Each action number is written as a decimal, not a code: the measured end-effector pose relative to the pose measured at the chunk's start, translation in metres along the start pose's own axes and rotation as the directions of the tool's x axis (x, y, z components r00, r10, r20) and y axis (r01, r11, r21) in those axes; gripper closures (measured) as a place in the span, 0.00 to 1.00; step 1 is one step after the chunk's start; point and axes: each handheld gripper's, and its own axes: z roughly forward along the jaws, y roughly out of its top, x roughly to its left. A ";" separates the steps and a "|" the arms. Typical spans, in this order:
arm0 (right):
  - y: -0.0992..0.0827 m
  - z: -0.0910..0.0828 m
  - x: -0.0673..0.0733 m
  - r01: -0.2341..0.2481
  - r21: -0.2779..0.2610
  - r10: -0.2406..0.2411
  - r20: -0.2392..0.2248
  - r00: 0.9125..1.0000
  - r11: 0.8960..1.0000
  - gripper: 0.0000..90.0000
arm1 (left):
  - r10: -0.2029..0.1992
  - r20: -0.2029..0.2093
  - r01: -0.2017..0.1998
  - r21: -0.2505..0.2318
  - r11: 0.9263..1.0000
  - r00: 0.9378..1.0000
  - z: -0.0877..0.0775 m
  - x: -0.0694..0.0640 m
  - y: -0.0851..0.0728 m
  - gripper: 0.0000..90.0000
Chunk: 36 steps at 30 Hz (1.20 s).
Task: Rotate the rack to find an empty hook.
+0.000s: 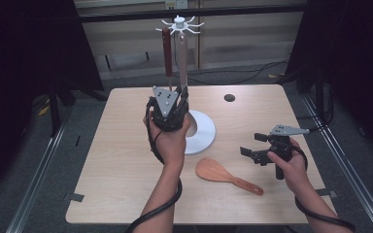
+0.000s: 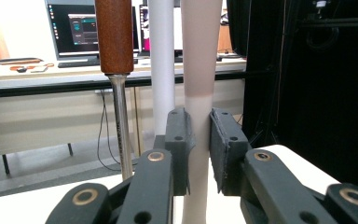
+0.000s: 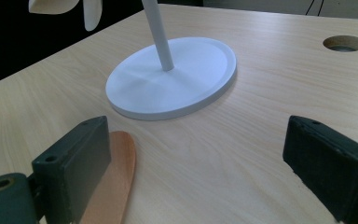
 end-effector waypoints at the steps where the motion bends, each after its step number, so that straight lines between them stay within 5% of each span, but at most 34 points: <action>1: 0.000 0.000 0.000 0.001 0.000 -0.001 0.000 1.000 1.000 0.08 | -0.004 -0.002 0.004 -0.003 1.000 1.000 0.001 0.000 0.000 0.87; 13: 0.000 0.000 0.001 0.004 -0.003 -0.004 -0.005 1.000 1.000 0.08 | -0.025 -0.033 0.026 0.009 1.000 0.999 0.010 0.000 -0.004 0.87; 27: 0.000 0.000 0.000 0.004 0.001 -0.004 -0.004 1.000 1.000 0.08 | -0.037 0.012 0.038 -0.073 0.997 0.999 0.004 0.006 -0.002 0.83; 36: -0.001 0.001 0.001 0.007 0.005 -0.006 -0.005 1.000 1.000 0.08 | -0.040 0.069 0.051 -0.162 0.985 0.997 -0.009 0.007 0.013 0.82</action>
